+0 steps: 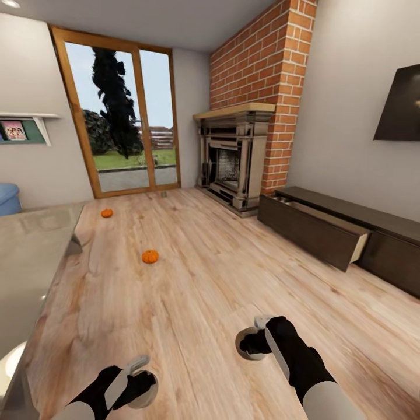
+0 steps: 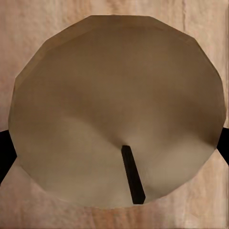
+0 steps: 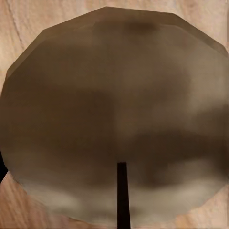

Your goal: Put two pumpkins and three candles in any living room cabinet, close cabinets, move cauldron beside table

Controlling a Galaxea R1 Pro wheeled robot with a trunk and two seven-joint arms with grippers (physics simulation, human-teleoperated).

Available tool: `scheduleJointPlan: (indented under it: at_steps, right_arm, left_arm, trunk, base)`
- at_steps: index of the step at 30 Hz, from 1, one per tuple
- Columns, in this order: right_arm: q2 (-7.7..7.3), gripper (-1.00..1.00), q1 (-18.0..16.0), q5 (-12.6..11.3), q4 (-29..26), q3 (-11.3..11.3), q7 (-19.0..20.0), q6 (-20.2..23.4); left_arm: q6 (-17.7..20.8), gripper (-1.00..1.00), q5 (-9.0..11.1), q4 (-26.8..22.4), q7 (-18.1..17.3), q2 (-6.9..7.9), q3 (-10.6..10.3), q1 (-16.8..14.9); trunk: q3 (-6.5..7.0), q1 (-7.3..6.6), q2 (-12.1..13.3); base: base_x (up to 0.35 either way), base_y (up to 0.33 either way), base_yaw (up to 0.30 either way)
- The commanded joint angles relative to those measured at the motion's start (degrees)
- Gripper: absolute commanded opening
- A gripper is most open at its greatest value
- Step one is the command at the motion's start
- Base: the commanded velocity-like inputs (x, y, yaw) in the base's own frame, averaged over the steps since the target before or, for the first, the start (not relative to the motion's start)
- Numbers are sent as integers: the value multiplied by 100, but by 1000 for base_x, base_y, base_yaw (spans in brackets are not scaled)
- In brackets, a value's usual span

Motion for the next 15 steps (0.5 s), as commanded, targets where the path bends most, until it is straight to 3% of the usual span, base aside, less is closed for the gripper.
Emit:
scheduleJointPlan:
  at_steps: [1, 12, 15]
  right_arm:
    - [-1, -100, -3, -19, -8, 1, -2, 26]
    - [-1, -100, -3, -19, -11, -2, 0, 27]
    - [-1, -100, -3, -19, -11, -2, -2, 27]
  left_arm:
    - [34, -100, 54, -14, 31, -1, 6, -1]
    - [34, -100, 54, -14, 31, -39, 7, -1]
    - [34, -100, 54, -14, 31, -44, 9, -1]
  trunk:
    - [-6, 2, -3]
    - [-6, 2, -3]
    - [-4, 2, -3]
  base:
    - [335, 0, 0]
    - [335, 0, -1]
    - [335, 0, -116]
